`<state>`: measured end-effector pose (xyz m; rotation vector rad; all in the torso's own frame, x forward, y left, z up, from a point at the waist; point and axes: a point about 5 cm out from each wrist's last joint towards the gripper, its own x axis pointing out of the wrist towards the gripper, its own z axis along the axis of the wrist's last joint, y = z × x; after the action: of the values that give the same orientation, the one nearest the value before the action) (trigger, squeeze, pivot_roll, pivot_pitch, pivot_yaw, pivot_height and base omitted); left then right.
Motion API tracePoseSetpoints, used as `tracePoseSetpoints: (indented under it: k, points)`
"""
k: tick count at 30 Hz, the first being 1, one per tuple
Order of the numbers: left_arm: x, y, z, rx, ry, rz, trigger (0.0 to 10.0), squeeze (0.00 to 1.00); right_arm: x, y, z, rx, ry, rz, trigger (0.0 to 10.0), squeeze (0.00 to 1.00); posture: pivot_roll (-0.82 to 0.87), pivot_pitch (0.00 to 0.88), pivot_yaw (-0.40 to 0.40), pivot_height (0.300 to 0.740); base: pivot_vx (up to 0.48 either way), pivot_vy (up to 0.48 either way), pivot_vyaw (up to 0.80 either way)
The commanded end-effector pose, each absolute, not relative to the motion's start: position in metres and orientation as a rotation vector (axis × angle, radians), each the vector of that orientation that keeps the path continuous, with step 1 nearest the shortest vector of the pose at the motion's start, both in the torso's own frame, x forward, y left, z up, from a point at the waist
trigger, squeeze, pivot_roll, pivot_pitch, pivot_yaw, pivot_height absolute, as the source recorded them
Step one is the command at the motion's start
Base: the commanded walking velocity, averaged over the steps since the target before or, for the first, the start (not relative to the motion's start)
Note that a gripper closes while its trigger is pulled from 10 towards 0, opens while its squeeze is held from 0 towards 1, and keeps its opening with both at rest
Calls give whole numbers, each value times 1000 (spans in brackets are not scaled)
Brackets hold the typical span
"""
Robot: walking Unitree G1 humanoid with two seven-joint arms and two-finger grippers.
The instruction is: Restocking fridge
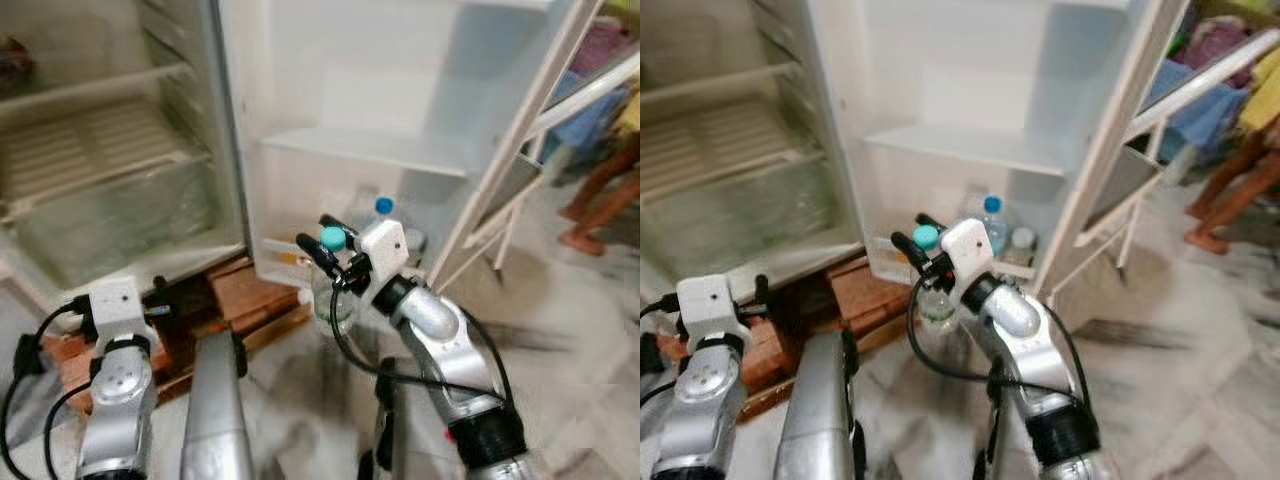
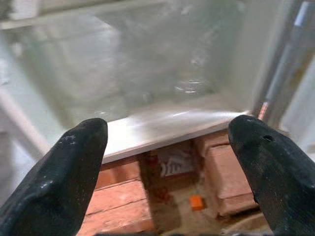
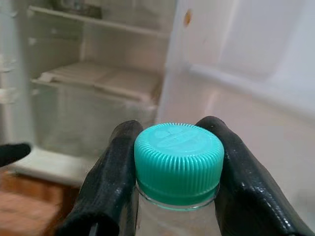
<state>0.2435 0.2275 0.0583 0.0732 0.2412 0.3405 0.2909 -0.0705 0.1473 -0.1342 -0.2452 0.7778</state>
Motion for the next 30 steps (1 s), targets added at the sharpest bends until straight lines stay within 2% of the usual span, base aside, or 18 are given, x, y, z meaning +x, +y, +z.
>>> tracePoseSetpoints:
  k: [1, 10, 20, 30]
  points:
    - [243, 229, 64, 97, 216, 331, 10000, 0, 294, -69, 156, -168, -305, 786, 10000, 0, 125, 70, -34, 491, 0, 0, 0]
    - [226, 230, 67, 137, 222, 340, 10000, 0, 311, -44, 174, -228, -461, 844, 10000, 0, 171, 114, -50, 491, 0, 0, 0]
    - [217, 226, 80, 163, 206, 318, 10000, 0, 327, -13, 173, -424, -566, 836, 10000, 0, 231, 186, -70, 491, 0, 0, 0]
    - [210, 227, 90, 189, 192, 324, 10000, 0, 315, 4, 154, -646, -697, 865, 10000, 0, 284, 206, -85, 491, 0, 0, 0]
